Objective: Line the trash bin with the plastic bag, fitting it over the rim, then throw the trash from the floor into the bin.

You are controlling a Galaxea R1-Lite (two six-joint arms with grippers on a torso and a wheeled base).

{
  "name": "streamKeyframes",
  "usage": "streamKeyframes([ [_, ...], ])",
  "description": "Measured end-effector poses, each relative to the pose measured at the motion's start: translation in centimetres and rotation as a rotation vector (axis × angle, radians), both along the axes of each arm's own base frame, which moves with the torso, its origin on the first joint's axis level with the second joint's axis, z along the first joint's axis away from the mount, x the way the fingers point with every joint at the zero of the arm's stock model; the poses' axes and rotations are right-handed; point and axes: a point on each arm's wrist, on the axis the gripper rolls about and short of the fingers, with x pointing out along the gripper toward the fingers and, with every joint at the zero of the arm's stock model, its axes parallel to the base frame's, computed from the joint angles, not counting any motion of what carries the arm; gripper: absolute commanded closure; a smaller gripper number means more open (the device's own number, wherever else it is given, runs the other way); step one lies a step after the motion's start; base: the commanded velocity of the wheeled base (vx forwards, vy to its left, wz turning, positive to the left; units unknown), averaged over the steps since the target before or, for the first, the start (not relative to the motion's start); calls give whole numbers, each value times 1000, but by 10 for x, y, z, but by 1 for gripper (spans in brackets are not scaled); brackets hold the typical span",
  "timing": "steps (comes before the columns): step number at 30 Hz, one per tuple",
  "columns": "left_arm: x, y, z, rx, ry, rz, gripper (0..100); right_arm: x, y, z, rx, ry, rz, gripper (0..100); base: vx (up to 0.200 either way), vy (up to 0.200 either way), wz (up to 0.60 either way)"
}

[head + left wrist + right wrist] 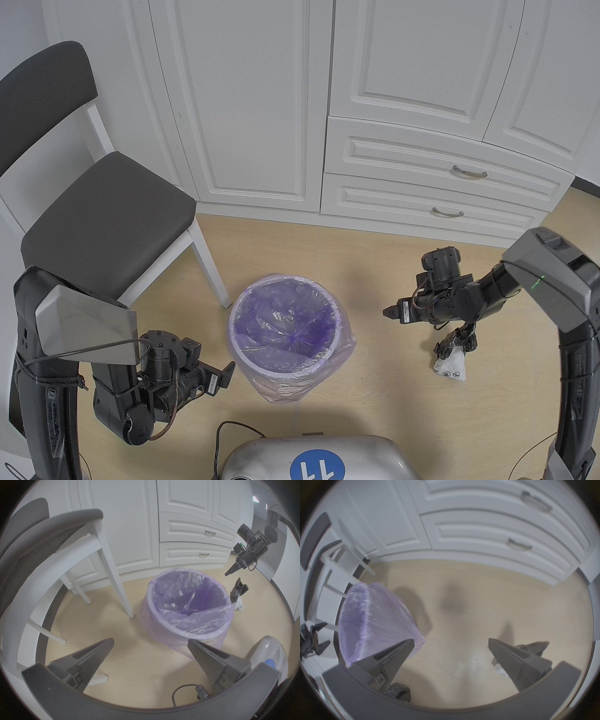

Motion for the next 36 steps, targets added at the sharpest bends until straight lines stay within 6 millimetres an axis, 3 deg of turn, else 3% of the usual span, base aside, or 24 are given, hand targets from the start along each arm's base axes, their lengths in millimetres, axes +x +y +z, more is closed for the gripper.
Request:
streamKeyframes([
  [6, -11, -6, 20, -34, -45, -41, 0, -36, -11, 52, -57, -151, 58, 0, 0, 0, 0],
  [10, -33, -4, 31, -37, -27, -68, 0, -58, -11, 83, -57, -269, 77, 0, 0, 0, 0],
  [16, -65, 0, 57, -79, -47, -102, 0, -80, -7, 109, -81, -385, 39, 0, 0, 0, 0],
  [19, -72, 0, 71, -110, -90, -111, 0, -88, -8, 112, -97, -396, 10, 0, 0, 0, 0],
  [24, -75, -1, 86, -130, -117, -117, 0, -109, -13, 97, -110, -328, -26, 0, 0, 0, 0],
  [29, -69, -6, 94, -116, -62, -112, 0, -126, -19, 91, -89, -284, -60, 0, 0, 0, 0],
  [36, -64, -9, 114, -148, 105, -54, 0, -138, -23, 102, -59, -260, -85, 0, 0, 0, 0],
])
